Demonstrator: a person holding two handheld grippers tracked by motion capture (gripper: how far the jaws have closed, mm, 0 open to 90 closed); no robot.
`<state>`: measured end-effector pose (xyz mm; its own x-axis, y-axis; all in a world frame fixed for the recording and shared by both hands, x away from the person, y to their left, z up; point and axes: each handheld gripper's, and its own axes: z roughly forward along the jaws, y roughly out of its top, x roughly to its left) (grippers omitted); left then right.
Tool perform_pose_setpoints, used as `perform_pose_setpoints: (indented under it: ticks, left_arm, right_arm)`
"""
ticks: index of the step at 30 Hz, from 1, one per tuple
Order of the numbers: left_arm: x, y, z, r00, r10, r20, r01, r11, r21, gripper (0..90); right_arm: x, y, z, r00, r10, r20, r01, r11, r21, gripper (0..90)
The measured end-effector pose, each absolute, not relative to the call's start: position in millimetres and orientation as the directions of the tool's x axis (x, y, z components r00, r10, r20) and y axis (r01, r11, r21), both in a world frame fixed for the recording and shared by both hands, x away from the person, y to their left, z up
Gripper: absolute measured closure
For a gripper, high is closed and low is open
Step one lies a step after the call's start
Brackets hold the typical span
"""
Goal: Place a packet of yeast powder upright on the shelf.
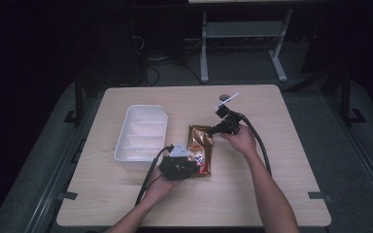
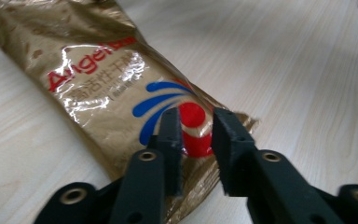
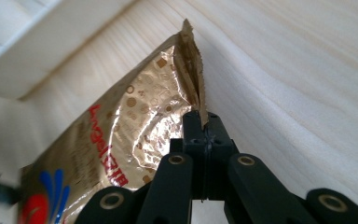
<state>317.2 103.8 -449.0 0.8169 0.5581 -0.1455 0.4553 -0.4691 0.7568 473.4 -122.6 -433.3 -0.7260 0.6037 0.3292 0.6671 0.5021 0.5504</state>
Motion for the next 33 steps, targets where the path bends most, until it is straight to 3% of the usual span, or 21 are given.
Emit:
perform_pose_setpoints:
  ticks: [4, 15, 25, 33]
  left_arm:
    - [319, 107, -448, 0.805, 0.564, -0.184, 0.479, -0.434, 0.763, 63.0]
    - [315, 110, -444, 0.787, 0.591, -0.178, 0.452, -0.357, 0.817, 37.6]
    - [316, 112, -442, 0.794, 0.566, -0.222, 0.445, -0.293, 0.846, 28.2]
    - [316, 112, -443, 0.786, 0.583, -0.206, 0.434, -0.282, 0.856, 20.7]
  right_arm:
    - [465, -131, -415, -0.752, 0.58, 0.313, 0.631, 0.496, 0.597, 89.8]
    - [437, -152, -368, -0.815, 0.515, 0.266, 0.522, 0.453, 0.723, 89.8]
    - [399, -150, -331, -0.894, 0.41, 0.18, 0.384, 0.494, 0.78, 89.9]
    - [371, -143, -313, -0.937, 0.33, 0.114, 0.286, 0.54, 0.791, 89.9]
